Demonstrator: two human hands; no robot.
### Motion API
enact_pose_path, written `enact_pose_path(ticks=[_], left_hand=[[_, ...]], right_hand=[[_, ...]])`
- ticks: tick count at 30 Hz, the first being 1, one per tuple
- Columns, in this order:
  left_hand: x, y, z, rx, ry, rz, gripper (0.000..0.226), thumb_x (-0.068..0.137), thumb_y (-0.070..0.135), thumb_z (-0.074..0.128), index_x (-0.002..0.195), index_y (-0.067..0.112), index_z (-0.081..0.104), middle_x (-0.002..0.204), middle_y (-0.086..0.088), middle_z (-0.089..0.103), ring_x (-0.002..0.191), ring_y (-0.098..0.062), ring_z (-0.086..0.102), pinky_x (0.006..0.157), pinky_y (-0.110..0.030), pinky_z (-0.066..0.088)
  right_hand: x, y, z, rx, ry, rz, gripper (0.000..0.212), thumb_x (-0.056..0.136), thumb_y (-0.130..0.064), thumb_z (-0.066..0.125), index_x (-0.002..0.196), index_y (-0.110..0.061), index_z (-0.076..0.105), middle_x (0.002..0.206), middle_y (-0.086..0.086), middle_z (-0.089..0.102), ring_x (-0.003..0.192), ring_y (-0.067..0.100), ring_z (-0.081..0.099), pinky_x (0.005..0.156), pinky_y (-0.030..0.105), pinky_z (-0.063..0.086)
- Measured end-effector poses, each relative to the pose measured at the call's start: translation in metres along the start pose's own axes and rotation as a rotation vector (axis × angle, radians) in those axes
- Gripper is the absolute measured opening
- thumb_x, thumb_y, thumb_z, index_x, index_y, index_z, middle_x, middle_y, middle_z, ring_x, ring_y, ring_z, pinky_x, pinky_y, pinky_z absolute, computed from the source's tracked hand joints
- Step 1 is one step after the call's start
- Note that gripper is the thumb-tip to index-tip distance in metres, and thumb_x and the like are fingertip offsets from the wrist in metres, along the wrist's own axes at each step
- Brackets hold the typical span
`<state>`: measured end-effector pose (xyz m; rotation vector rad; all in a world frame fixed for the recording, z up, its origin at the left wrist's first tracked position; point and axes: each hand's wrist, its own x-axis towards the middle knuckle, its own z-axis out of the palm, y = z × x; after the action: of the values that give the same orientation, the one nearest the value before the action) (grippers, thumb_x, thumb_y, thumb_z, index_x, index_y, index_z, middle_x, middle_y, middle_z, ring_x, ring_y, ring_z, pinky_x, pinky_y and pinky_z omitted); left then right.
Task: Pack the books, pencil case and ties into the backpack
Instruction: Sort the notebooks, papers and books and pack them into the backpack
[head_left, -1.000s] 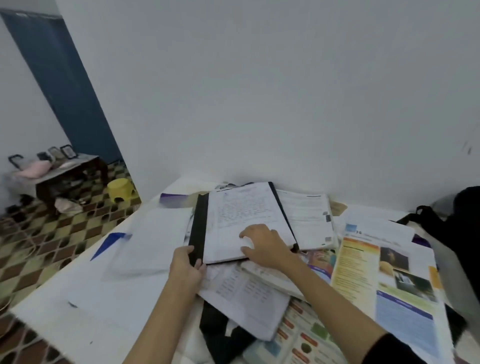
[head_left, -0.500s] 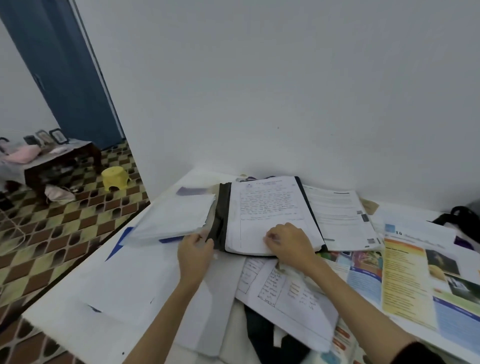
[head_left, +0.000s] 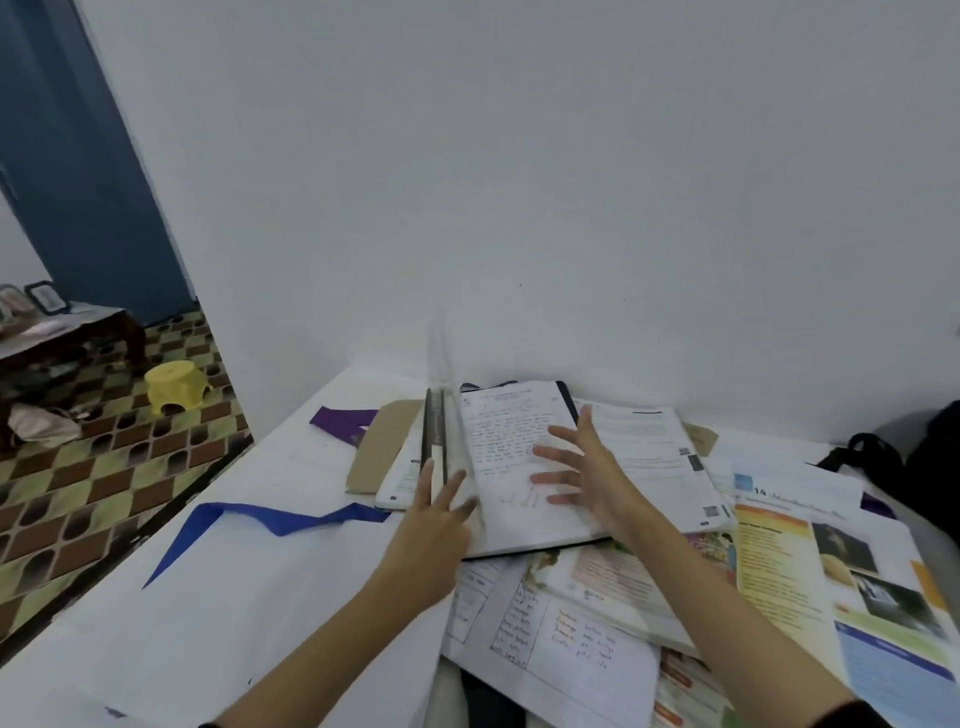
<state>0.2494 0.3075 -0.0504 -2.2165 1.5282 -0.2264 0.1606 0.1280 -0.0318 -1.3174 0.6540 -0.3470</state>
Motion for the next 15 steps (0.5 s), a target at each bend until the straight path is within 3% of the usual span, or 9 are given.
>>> enact_pose_path(ticks=[2,5,7,10,12,15], left_hand=[[0.005,-0.008,-0.002,-0.088,-0.100,0.033,0.034,0.087,0.011,0.050,0.119,0.007,0.061,0.156,-0.001,0.022,0.146,-0.029,-0.001,0.114,-0.056,-0.010],[0.011,-0.028,0.009,-0.562,-0.120,0.003,0.024,0.083,0.012,0.051,0.099,0.006,0.068,0.153,0.009,0.029,0.138,-0.023,0.030,0.114,-0.041,0.024],[0.016,-0.041,0.022,-0.978,-0.010,-0.150,0.024,0.084,0.010,0.056,0.104,0.011,0.069,0.147,0.005,0.038,0.119,-0.018,0.048,0.099,-0.028,0.040],[0.025,-0.046,0.033,-1.261,0.192,-0.488,0.038,0.089,0.019,0.062,0.125,0.016,0.052,0.135,-0.006,0.046,0.111,-0.016,0.049,0.091,-0.027,0.043],[0.034,-0.046,0.034,-1.455,0.177,-0.642,0.050,0.088,0.026,0.064,0.131,0.010,0.044,0.125,-0.009,0.052,0.107,-0.020,0.052,0.087,-0.030,0.045],[0.046,-0.052,0.035,-1.723,0.084,-0.762,0.058,0.086,0.023,0.068,0.133,0.003,0.040,0.121,-0.015,0.057,0.103,-0.024,0.057,0.081,-0.031,0.048]], right_hand=[[0.003,-0.004,-0.008,0.237,-0.070,0.053,0.072,0.084,-0.074,0.024,0.118,-0.019,0.055,0.108,0.008,0.068,0.091,0.031,0.068,0.083,0.048,0.051],[0.010,-0.006,-0.024,0.433,-0.075,0.153,0.067,0.084,-0.070,0.042,0.117,-0.015,0.060,0.107,0.012,0.069,0.099,0.031,0.064,0.086,0.046,0.049],[0.014,-0.002,-0.033,0.272,0.041,0.199,0.058,0.081,-0.053,0.063,0.119,-0.011,0.059,0.109,0.012,0.067,0.101,0.028,0.062,0.081,0.039,0.049],[0.018,0.008,-0.042,-0.153,0.233,0.144,0.033,0.085,-0.021,0.069,0.109,0.001,0.063,0.099,0.017,0.067,0.078,0.023,0.060,0.066,0.028,0.047],[0.019,0.012,-0.044,-0.442,0.322,0.048,0.020,0.086,-0.018,0.066,0.096,-0.001,0.066,0.089,0.011,0.065,0.069,0.016,0.053,0.058,0.025,0.040],[0.021,0.013,-0.041,-0.704,0.391,-0.039,0.022,0.085,-0.022,0.063,0.097,-0.003,0.062,0.096,0.010,0.065,0.078,0.017,0.053,0.069,0.031,0.043]])
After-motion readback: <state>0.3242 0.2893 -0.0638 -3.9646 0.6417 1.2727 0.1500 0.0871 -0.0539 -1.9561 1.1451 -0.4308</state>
